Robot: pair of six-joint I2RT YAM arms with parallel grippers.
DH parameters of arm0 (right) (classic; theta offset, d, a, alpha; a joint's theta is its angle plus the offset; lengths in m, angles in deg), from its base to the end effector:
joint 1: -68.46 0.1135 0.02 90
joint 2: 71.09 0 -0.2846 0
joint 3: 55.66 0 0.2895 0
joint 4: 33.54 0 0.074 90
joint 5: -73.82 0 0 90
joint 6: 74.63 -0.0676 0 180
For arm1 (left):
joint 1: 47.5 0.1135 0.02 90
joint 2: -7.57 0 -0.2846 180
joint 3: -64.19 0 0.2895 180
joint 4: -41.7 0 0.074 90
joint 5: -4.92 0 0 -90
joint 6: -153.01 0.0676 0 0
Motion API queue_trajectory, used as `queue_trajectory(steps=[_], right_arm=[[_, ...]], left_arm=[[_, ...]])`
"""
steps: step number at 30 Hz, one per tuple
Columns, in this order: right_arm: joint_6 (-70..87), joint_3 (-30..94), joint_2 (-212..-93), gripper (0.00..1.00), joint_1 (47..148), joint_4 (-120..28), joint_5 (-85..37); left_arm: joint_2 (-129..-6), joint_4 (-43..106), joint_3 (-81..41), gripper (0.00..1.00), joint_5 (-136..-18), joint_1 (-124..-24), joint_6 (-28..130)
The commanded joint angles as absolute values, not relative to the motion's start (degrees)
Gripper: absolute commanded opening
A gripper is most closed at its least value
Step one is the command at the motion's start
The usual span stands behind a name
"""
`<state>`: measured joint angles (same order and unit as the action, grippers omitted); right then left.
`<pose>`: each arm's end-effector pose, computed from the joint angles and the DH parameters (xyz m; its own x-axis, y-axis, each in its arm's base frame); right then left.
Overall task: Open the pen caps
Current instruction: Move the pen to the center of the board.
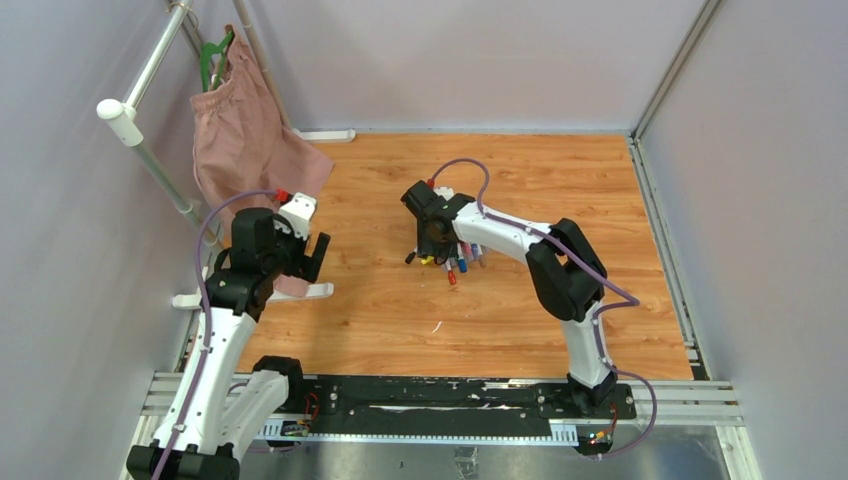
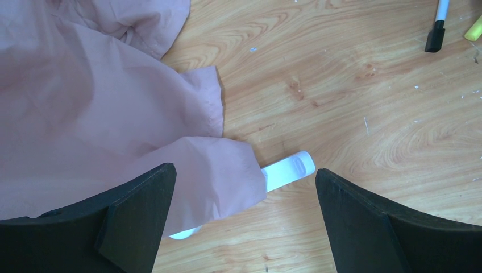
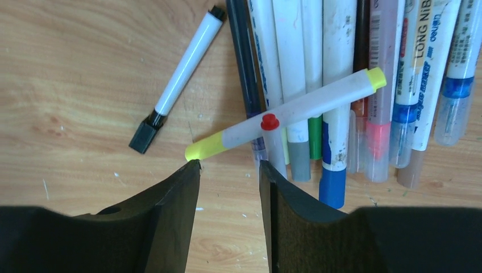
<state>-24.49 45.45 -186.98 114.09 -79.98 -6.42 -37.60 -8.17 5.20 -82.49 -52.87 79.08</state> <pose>0.3522 0.3436 0.1724 -0.8854 -0.0018 -0.4648 -0.1041 0.9754 0.1945 0.2137 -0.0232 0.3012 -0.5271 0.3273 -0.7843 0.2870 0.9372 0.1982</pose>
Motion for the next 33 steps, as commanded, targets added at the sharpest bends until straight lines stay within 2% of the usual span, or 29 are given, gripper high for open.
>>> queue_trajectory(steps=[1, 13, 24, 33], right_arm=[[-30.37, 48.80, -190.31, 0.48, 114.25, -84.20, -0.97], [-31.89, 51.24, -193.41, 0.47, 114.63, -85.04, 3.31], [-29.61, 48.14, -191.50, 0.28, 116.39, -85.11, 8.82], [-24.29, 47.86, -190.01, 0.20, 119.30, -85.28, 13.55]], left_arm=[[-36.46, -9.06, 5.64, 1.00, -81.86, -52.51, 79.84], [-35.65, -8.77, 6.82, 1.00, -81.74, -52.51, 80.66], [-35.70, -8.64, 7.14, 1.00, -81.74, -52.51, 80.99], [-35.38, -8.67, 7.06, 1.00, -81.93, -52.51, 81.01]])
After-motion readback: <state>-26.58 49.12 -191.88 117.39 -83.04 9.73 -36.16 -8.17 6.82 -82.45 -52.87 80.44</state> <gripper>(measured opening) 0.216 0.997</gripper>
